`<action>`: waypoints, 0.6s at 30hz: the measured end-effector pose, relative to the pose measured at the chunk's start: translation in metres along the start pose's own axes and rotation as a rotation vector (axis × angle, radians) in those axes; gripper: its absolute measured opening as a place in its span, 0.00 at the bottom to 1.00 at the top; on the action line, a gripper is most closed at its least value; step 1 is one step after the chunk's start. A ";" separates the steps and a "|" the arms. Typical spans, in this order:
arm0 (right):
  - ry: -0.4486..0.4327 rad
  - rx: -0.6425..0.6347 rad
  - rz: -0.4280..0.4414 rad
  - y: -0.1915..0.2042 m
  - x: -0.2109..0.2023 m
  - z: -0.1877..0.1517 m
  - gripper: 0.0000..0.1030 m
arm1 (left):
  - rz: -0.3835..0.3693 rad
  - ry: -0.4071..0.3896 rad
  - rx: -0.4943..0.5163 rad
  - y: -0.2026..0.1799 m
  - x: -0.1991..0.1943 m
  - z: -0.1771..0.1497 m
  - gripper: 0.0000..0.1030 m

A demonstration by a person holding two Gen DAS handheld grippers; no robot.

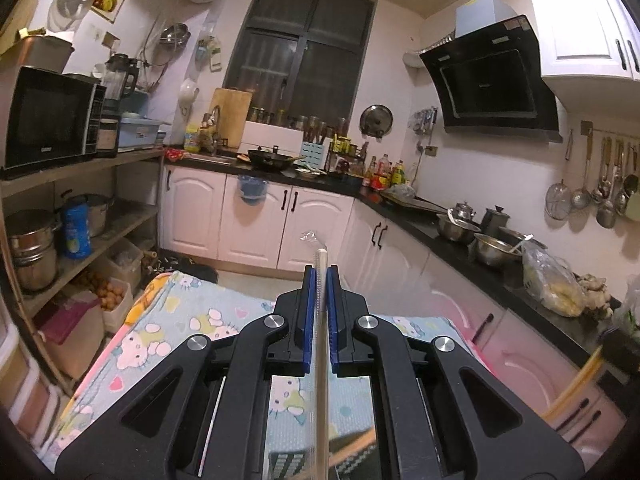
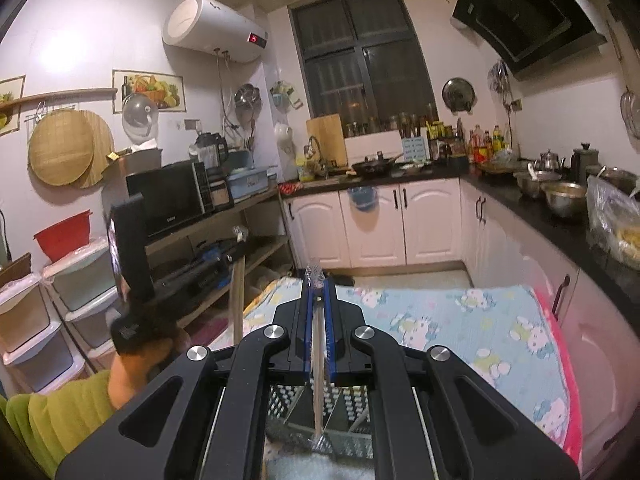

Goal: Organize utensils
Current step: 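Raise both held chopsticks upright and carry them above the green caddy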

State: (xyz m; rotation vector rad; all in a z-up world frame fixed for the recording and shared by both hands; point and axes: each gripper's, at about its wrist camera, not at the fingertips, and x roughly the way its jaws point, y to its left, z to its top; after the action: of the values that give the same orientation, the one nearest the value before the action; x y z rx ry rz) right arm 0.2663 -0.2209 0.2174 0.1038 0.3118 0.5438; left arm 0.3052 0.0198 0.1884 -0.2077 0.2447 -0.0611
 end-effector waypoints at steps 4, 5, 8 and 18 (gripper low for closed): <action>-0.017 -0.006 -0.011 -0.004 0.004 0.007 0.05 | 0.012 -0.056 0.007 0.000 0.007 -0.003 0.01; -0.020 -0.008 -0.016 -0.005 0.006 0.008 0.05 | 0.016 -0.071 0.014 -0.001 0.008 -0.004 0.01; -0.025 -0.024 -0.037 -0.008 0.012 0.006 0.05 | 0.019 -0.106 0.027 -0.002 0.010 -0.008 0.01; 0.003 -0.013 -0.087 -0.025 0.036 -0.011 0.05 | 0.004 -0.123 0.060 -0.006 0.023 -0.029 0.01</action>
State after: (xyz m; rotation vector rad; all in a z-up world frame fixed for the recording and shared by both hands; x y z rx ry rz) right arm 0.3041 -0.2232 0.1934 0.0768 0.3138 0.4600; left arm 0.3201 0.0062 0.1568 -0.1503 0.1202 -0.0512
